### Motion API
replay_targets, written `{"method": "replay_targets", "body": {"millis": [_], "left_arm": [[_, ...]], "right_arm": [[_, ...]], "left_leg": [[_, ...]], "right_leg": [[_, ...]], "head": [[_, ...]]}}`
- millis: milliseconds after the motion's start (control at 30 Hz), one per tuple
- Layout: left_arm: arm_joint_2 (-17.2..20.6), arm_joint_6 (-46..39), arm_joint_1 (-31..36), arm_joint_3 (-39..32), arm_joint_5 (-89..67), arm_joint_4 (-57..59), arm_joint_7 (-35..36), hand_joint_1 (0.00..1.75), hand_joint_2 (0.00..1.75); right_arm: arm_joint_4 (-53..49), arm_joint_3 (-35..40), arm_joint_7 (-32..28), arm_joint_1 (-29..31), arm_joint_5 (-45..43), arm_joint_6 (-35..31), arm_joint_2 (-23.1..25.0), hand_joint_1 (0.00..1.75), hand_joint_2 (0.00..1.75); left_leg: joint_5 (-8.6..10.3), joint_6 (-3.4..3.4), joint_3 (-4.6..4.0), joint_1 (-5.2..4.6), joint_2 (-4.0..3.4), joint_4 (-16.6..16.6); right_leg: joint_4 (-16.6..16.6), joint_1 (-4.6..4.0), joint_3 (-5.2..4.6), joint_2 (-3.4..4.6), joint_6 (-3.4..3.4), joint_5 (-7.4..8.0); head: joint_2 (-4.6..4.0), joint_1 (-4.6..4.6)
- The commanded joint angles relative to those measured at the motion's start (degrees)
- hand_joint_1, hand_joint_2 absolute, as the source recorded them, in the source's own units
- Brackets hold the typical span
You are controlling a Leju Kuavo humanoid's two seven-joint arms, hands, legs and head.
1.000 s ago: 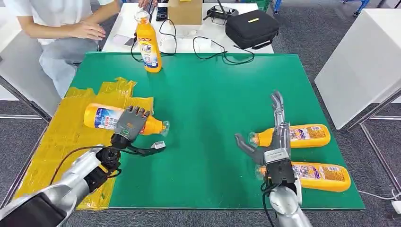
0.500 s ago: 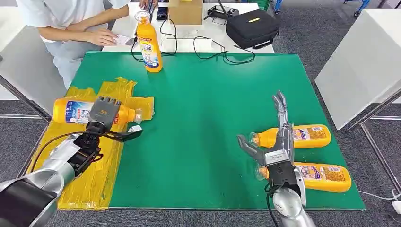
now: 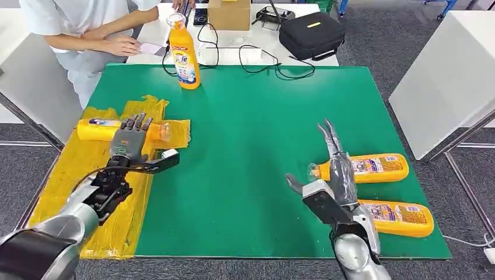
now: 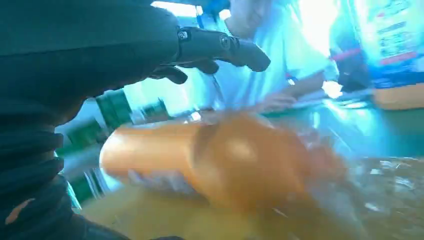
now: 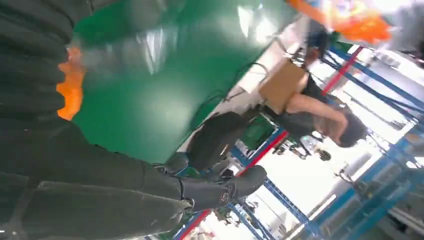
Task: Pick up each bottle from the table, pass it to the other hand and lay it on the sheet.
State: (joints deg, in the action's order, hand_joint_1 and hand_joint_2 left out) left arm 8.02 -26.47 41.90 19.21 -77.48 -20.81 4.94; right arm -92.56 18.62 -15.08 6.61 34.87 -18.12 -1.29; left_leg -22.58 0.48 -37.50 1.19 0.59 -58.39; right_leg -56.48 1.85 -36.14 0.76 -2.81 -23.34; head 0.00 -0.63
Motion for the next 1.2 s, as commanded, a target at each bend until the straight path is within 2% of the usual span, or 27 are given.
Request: {"method": "replay_targets", "body": {"millis": [33, 167, 300, 333, 700, 767, 833, 867, 900, 1000, 1067, 1167, 1200], "left_arm": [[-3.7, 0.8, 0.5, -5.7, 0.6, 1.3, -1.0, 0.0, 1.75], [-3.6, 0.8, 0.5, -5.7, 0.6, 1.3, -1.0, 0.0, 1.75], [-3.6, 0.8, 0.5, -5.7, 0.6, 1.3, -1.0, 0.0, 1.75], [-3.6, 0.8, 0.5, -5.7, 0.6, 1.3, -1.0, 0.0, 1.75], [-3.6, 0.8, 0.5, -5.7, 0.6, 1.3, -1.0, 0.0, 1.75], [-4.0, 1.7, 0.3, -6.8, 1.7, 1.2, -2.8, 0.0, 1.75], [-7.3, 5.0, -0.7, -11.7, 8.4, 0.3, -10.0, 0.0, 1.75], [-13.3, 21.0, -2.3, -24.7, 34.8, -7.9, -32.4, 0.0, 1.75], [-16.1, 34.4, -19.4, -17.4, 61.0, -42.6, -33.5, 0.0, 1.75], [-13.8, 33.3, -23.7, -13.9, 69.2, -51.4, -31.0, 0.0, 1.75], [-12.8, 33.0, -23.6, -13.3, 70.2, -51.0, -30.9, 0.0, 1.75], [-12.6, 32.8, -22.8, -13.2, 70.8, -49.5, -31.3, 0.0, 1.75], [-12.6, 32.8, -22.8, -13.2, 70.8, -49.5, -31.3, 0.0, 1.75]], "right_arm": [[5.8, -2.2, 0.8, 3.6, 0.9, 0.8, -0.8, 0.0, 1.75], [5.8, -2.2, 0.8, 3.6, 0.9, 0.8, -0.8, 0.0, 1.75], [5.8, -2.2, 0.8, 3.6, 0.9, 0.8, -0.8, 0.0, 1.75], [5.8, -2.2, 0.8, 3.6, 0.9, 0.8, -0.8, 0.0, 1.75], [5.8, -2.2, 0.8, 3.6, 0.9, 0.8, -0.8, 0.0, 1.75], [6.2, -2.1, 1.9, 3.7, 3.2, 1.7, -1.1, 0.0, 1.75], [10.0, -2.7, 5.9, 5.8, 14.5, 3.5, -3.1, 0.0, 1.75], [12.5, -2.0, 5.9, 9.2, 25.3, 9.4, -10.0, 0.0, 1.75], [23.8, -8.5, 5.1, 14.5, 24.5, 19.8, -18.1, 0.0, 1.75], [30.8, -10.5, 2.0, 17.9, 25.8, 19.9, -17.2, 0.0, 1.75], [31.0, -10.4, 1.9, 18.1, 26.2, 19.7, -16.4, 0.0, 1.75], [30.0, -10.1, 2.4, 17.6, 26.6, 19.6, -16.1, 0.0, 1.75], [30.0, -10.1, 2.4, 17.6, 26.6, 19.6, -16.1, 0.0, 1.75]], "left_leg": [[-0.12, 0.05, 0.29, 0.05, -0.02, 0.0], [-0.07, 0.03, 0.2, 0.04, 0.0, 0.0], [-0.23, 0.09, 0.53, 0.08, -0.06, 0.0], [-0.1, 0.06, 0.23, 0.06, -0.05, 0.0], [-0.08, 0.05, 0.21, 0.05, -0.04, 0.0], [-0.09, 0.05, 0.23, 0.06, -0.03, 0.0], [-0.05, 0.04, 0.16, 0.04, -0.03, 0.0], [-0.05, 0.05, 0.18, 0.04, -0.01, 0.0], [-0.09, 0.1, 0.3, 0.05, 0.15, 0.0], [-0.07, 0.12, 0.14, -0.15, 0.01, 0.0], [-0.23, 0.16, 0.27, -0.14, -0.11, -0.1], [-0.14, 0.11, 0.03, -0.12, 0.07, 0.0], [-0.27, 0.12, 0.29, -0.09, 0.01, 0.0]], "right_leg": [[0.1, -0.1, 0.34, -0.09, 0.17, -0.1], [0.0, -0.08, 0.21, -0.07, 0.13, -0.07], [0.1, -0.18, 0.56, -0.1, 0.25, -0.2], [0.0, -0.12, 0.25, -0.04, 0.13, -0.08], [0.0, -0.1, 0.21, -0.05, 0.12, -0.07], [0.0, -0.11, 0.25, -0.06, 0.13, -0.08], [0.0, -0.09, 0.18, -0.05, 0.1, -0.04], [0.1, -0.08, 0.21, -0.08, 0.11, -0.05], [0.1, -0.11, 0.43, -0.27, 0.15, -0.11], [0.1, 0.09, 0.22, -0.07, -0.01, 0.01], [0.1, 0.06, 0.4, 0.0, 0.04, -0.07], [0.1, 0.06, 0.16, 0.0, 0.02, 0.02], [0.1, 0.01, 0.38, 0.01, 0.14, -0.09]], "head": [[0.0, 0.02], [0.0, 0.0], [0.0, 0.0], [0.0, 0.0], [0.0, 0.0], [0.0, 0.0], [0.0, 0.02], [0.0, 0.0], [0.0, 0.02], [0.0, -0.04], [0.0, 0.02], [0.0, -0.02], [0.0, -0.02]]}}
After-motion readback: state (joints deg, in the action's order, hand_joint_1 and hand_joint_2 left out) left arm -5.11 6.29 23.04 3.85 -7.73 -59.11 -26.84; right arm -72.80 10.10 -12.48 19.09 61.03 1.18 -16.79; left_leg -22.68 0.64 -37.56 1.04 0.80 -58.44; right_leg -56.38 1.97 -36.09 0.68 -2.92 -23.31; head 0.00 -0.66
